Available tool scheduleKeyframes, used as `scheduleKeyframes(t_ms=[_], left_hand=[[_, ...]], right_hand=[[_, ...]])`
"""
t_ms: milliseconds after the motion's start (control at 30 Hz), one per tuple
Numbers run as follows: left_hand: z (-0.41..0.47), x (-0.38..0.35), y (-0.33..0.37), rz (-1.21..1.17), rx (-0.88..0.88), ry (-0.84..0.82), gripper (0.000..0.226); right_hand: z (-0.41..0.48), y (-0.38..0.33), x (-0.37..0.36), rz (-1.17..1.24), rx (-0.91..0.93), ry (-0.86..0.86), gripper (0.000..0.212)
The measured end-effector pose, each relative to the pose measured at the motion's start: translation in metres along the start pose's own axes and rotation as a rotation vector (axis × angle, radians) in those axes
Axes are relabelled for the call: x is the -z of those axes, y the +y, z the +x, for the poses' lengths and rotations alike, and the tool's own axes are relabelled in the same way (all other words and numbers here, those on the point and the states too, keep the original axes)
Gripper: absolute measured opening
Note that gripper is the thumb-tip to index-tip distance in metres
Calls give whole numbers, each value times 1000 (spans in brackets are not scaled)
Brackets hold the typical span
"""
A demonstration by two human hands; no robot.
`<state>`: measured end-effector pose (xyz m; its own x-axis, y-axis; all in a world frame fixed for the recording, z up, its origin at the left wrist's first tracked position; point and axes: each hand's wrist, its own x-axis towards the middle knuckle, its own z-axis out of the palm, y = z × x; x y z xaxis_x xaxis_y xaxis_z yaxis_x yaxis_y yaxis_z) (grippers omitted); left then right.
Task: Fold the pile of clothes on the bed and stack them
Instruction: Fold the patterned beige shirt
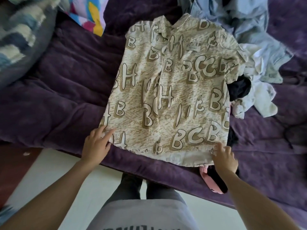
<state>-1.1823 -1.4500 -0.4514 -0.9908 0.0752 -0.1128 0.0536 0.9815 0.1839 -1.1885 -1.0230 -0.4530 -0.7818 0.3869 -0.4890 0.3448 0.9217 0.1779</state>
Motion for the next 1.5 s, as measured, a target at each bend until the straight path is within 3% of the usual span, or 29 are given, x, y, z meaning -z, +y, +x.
scheduleKeyframes(t_ms=[133,333,433,500,600,667,733,800,867,967,1067,1200,1333,1400,1500], left_hand=[[4,3,-3,-209,67,55,38],[-1,12,-22,-181,185,71,29],[-6,15,-22,-97,230,84,31],[-9,12,-10,5,163,128,48],[-9,6,26,70,1,132,70],[-7,-3,53,61,-154,68,75],[-3,-11,82,52,-262,-37,68],[4,-13,105,89,-308,-184,58],[13,-20,117,154,-267,-286,53],[27,-20,118,200,-142,-301,49],[36,-17,112,253,-128,-412,47],[29,-13,112,20,-369,-364,40],[16,-13,112,-9,-521,-303,28],[13,-10,117,57,-471,-451,29],[11,-16,117,82,-288,-736,51]], right_hand=[[7,0,1,16,55,11,28],[1,63,0,298,-314,83,22],[0,63,6,307,-329,13,37],[0,47,6,204,-207,74,55],[-8,-4,6,12,218,168,72],[-15,-43,-3,-68,562,201,76],[-22,-77,-14,-206,752,176,73],[-29,-104,-16,-254,826,54,73],[-36,-118,-7,-316,783,-32,83],[-25,-118,-13,-269,744,15,80],[-20,-112,-8,-127,784,105,56],[-25,-92,4,145,911,265,5],[-44,-86,1,348,1037,379,15],[-49,-92,-3,181,1079,263,24],[-43,-97,8,-271,982,-301,45]])
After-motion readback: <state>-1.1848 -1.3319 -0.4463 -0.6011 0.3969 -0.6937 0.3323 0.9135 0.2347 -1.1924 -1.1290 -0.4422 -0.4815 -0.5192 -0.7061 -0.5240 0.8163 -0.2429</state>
